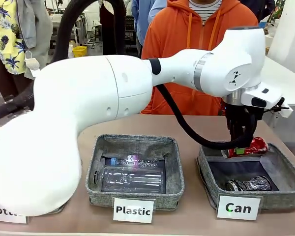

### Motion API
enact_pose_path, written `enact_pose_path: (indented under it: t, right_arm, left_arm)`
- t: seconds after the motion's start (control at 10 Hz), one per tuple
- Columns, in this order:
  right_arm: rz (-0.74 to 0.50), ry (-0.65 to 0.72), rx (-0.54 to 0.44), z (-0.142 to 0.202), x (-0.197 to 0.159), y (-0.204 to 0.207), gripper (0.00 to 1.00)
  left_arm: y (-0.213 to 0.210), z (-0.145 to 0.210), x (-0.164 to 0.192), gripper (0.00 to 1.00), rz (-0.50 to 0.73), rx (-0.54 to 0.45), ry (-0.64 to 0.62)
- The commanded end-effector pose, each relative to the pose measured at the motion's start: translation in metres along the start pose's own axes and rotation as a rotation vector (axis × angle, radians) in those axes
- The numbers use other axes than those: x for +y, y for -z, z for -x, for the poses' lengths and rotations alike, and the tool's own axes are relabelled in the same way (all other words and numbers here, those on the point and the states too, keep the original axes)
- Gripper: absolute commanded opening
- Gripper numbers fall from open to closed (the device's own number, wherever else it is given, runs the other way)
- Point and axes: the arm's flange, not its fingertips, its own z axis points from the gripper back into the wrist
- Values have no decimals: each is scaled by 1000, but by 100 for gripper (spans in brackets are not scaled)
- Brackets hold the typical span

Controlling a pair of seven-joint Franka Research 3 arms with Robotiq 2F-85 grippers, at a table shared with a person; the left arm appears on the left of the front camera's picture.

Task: Sort the can waste into the basket.
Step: Pick up the can waste from the table and place it in the right Fabric basket.

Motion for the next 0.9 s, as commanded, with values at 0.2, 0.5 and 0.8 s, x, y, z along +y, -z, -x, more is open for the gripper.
enact_pose_path:
  t: [0.2, 0.5, 0.8]
  right_arm:
    - [12, 0, 13, 2, 1, -1, 100]
    - [12, 0, 13, 2, 1, -1, 100]
    - [1, 0, -1, 0, 0, 0, 100]
  left_arm:
    - [-13, -35, 28, 100, -13, 45, 23]
    - [-21, -30, 30, 100, 8, 26, 26]
    - [-69, 4, 17, 100, 98, 88, 42]
